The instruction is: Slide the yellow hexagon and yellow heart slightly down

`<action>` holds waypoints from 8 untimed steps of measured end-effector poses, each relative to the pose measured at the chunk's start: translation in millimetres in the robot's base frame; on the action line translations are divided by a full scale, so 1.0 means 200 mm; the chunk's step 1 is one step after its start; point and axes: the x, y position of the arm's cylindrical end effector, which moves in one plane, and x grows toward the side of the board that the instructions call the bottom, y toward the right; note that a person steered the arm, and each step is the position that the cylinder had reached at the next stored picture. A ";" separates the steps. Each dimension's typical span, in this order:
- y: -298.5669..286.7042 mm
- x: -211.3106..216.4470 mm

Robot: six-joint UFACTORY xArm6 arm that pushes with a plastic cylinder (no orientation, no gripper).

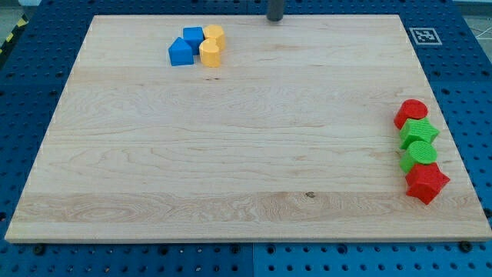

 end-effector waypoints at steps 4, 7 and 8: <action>-0.32 0.13; -0.48 0.20; -0.49 0.26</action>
